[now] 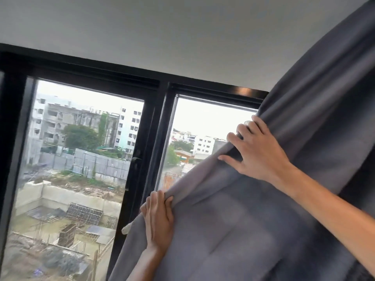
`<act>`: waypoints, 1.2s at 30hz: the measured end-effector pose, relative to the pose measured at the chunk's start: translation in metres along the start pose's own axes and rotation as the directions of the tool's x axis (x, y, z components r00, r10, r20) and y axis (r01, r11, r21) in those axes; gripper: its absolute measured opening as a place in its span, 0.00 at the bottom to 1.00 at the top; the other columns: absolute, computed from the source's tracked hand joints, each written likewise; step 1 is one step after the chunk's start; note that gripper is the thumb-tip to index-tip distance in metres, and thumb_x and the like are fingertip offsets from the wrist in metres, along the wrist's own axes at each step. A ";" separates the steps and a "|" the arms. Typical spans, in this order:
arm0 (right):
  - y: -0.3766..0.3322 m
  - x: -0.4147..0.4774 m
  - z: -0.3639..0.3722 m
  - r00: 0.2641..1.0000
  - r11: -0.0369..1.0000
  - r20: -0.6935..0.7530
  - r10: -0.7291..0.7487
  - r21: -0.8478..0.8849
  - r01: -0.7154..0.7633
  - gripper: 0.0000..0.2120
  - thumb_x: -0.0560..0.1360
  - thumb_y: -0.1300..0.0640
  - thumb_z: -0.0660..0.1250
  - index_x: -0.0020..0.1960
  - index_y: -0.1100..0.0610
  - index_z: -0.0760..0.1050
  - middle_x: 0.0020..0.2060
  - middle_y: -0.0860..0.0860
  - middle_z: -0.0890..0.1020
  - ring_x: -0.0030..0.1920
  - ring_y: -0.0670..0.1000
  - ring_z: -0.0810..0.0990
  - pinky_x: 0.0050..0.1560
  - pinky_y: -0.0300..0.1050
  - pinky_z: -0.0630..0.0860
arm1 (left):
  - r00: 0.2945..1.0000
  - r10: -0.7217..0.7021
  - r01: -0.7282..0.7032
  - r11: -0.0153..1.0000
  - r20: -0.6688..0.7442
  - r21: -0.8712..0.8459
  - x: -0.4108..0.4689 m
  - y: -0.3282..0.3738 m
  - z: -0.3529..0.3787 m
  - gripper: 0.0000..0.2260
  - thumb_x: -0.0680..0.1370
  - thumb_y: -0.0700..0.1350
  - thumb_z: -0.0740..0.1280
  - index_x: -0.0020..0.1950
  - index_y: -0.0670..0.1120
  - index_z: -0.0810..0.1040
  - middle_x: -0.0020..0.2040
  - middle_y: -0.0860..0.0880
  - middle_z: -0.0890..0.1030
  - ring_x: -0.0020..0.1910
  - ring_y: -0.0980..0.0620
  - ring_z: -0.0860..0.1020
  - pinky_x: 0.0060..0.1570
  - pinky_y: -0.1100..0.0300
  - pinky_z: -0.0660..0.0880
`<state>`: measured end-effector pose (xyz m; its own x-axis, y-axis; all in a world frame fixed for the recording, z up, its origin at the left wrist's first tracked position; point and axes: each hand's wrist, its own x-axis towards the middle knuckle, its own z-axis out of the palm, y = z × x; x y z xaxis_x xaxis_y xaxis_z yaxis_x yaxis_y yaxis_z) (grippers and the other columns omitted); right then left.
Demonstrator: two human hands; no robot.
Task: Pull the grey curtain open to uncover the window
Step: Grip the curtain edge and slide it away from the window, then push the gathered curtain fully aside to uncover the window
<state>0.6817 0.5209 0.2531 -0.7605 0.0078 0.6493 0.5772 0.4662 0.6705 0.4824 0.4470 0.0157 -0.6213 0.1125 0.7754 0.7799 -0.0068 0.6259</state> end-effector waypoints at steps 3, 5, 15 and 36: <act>0.049 -0.037 0.009 0.998 0.998 0.039 0.041 -0.045 -0.039 0.31 0.78 0.30 0.52 0.55 0.57 0.75 0.48 0.58 0.78 0.53 0.62 0.75 0.74 0.64 0.64 | 0.999 0.015 -0.012 0.998 0.049 -0.058 -0.020 0.045 0.037 0.08 0.81 0.50 0.52 0.44 0.52 0.65 0.41 0.56 0.67 0.42 0.51 0.68 0.48 0.58 0.58; 0.083 -0.064 0.015 0.996 0.995 0.057 0.064 -0.084 -0.059 0.31 0.79 0.30 0.52 0.55 0.58 0.74 0.47 0.58 0.77 0.52 0.62 0.75 0.73 0.64 0.65 | 0.996 0.019 -0.012 0.997 0.087 -0.080 -0.035 0.075 0.061 0.07 0.81 0.49 0.54 0.45 0.52 0.66 0.41 0.55 0.69 0.42 0.50 0.69 0.47 0.58 0.58; 0.227 -0.184 0.032 0.963 0.918 0.211 0.166 -0.390 -0.072 0.29 0.82 0.34 0.49 0.56 0.60 0.70 0.46 0.60 0.76 0.51 0.64 0.74 0.70 0.65 0.67 | 0.950 0.081 -0.029 0.985 0.302 -0.172 -0.103 0.216 0.154 0.04 0.82 0.46 0.59 0.48 0.50 0.71 0.44 0.49 0.76 0.46 0.45 0.73 0.51 0.50 0.66; 0.266 -0.249 0.073 0.956 0.934 0.245 0.159 -0.353 -0.064 0.30 0.81 0.33 0.50 0.56 0.60 0.73 0.50 0.60 0.78 0.61 0.64 0.76 0.77 0.62 0.62 | 0.869 -0.009 0.167 0.947 0.495 -0.276 -0.172 0.251 0.215 0.04 0.81 0.45 0.61 0.54 0.51 0.73 0.47 0.51 0.76 0.50 0.46 0.72 0.53 0.51 0.64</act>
<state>1.0026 0.7071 0.2438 -0.7087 0.2984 0.6393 0.6928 0.1227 0.7106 0.8015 0.6393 0.0214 -0.5094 0.5900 0.6265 0.6134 -0.2617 0.7452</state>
